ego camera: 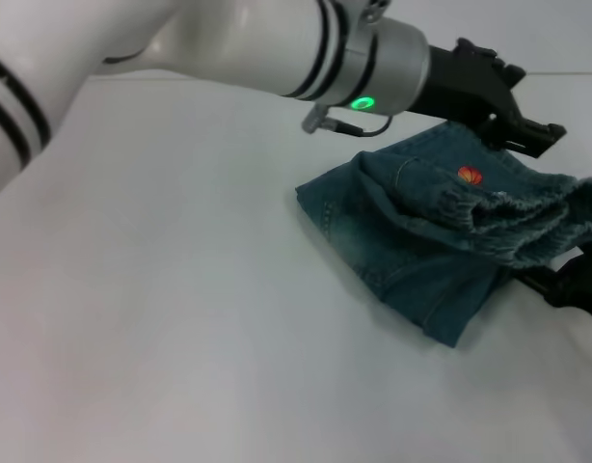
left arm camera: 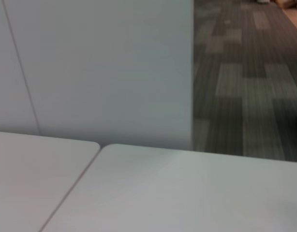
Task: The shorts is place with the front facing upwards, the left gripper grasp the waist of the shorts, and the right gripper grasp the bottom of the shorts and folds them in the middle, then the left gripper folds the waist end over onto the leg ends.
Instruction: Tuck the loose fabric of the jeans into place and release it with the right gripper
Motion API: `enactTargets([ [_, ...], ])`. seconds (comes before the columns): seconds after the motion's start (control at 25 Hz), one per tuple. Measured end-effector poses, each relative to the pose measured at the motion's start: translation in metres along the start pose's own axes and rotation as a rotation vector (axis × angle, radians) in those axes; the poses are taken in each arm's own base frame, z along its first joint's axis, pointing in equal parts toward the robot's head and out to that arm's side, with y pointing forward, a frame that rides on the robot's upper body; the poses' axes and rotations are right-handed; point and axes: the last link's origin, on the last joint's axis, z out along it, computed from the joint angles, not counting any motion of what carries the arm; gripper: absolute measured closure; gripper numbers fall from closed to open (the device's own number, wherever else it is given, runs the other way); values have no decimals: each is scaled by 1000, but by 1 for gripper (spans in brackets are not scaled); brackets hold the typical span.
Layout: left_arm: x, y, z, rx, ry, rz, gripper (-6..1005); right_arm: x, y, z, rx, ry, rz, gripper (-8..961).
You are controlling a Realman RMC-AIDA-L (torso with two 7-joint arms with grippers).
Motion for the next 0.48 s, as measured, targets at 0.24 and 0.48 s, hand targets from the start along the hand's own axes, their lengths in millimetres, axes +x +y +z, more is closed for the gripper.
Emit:
enactTargets([
  [0.24, -16, -7, -22, 15, 21, -59, 208, -13, -12, 9, -17, 22, 5, 41],
  [0.48, -45, -13, -52, 59, 54, -105, 210, -28, -24, 21, -52, 85, 10, 42],
])
